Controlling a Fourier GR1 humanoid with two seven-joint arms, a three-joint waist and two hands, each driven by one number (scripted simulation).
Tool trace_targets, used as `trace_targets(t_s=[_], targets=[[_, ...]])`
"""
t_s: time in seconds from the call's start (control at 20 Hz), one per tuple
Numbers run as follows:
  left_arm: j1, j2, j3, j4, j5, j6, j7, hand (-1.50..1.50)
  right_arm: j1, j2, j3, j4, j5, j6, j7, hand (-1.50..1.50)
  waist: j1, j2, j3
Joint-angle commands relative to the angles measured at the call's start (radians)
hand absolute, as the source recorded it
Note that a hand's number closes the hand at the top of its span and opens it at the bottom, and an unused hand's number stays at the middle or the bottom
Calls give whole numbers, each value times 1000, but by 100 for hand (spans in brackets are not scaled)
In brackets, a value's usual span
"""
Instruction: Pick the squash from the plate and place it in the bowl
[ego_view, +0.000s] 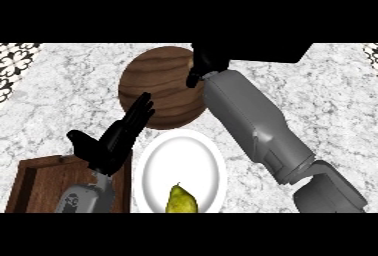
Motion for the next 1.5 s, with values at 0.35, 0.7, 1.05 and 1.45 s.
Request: trace_targets(t_s=[0.35, 0.7, 1.05, 1.45], targets=[[3, 8, 8, -29, 4, 1, 18, 0, 95, 1, -246, -73, -254, -321, -331, -150, 2, -2, 4], [31, 16, 33, 20, 14, -12, -22, 0, 288, 1, -266, -395, -511, -377, -689, -150, -48, -24, 3], [64, 9, 54, 35, -8, 24, -52, 0, 579, 1, -73, -833, -661, -354, -733, -150, -106, -45, 2], [100, 27, 79, -4, 3, 38, -21, 0, 1114, -65, 227, -1295, -511, -390, -822, 150, -151, -52, 1]])
